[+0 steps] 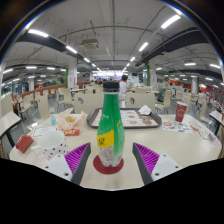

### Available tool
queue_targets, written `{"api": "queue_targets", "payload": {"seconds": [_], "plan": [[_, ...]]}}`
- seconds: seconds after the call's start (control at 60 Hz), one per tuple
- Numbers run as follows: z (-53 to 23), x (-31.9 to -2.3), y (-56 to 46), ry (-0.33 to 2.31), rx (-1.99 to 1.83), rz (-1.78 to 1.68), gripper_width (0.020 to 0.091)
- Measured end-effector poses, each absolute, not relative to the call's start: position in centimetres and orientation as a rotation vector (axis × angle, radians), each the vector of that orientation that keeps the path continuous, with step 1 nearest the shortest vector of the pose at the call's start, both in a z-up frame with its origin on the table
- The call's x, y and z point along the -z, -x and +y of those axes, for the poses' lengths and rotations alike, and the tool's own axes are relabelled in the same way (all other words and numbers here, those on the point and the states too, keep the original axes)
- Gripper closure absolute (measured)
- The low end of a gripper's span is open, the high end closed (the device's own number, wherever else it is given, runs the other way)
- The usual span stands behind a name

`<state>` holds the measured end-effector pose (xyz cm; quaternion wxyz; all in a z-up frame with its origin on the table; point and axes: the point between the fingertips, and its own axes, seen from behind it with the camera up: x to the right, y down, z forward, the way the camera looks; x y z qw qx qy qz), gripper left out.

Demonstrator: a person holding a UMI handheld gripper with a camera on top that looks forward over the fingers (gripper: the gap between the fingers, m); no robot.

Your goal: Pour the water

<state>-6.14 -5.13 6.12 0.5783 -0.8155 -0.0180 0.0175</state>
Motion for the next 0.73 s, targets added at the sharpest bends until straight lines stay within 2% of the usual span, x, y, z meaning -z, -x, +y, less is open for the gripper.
{"api": "queue_targets", "payload": {"seconds": [0.183,0.433,0.583,0.733], "plan": [[-12.9,-8.7,5.3,1.886,-0.045,-0.052,0.0251],[-23.1,-10.5,5.6,1.862,-0.018,-0.114,0.0251],[-27.1,-11.9,5.1,1.822,0.035,-0.169,0.0256],[-28.1,-11.9,5.6,1.790,-0.021,-0.164,0.0249]]}}
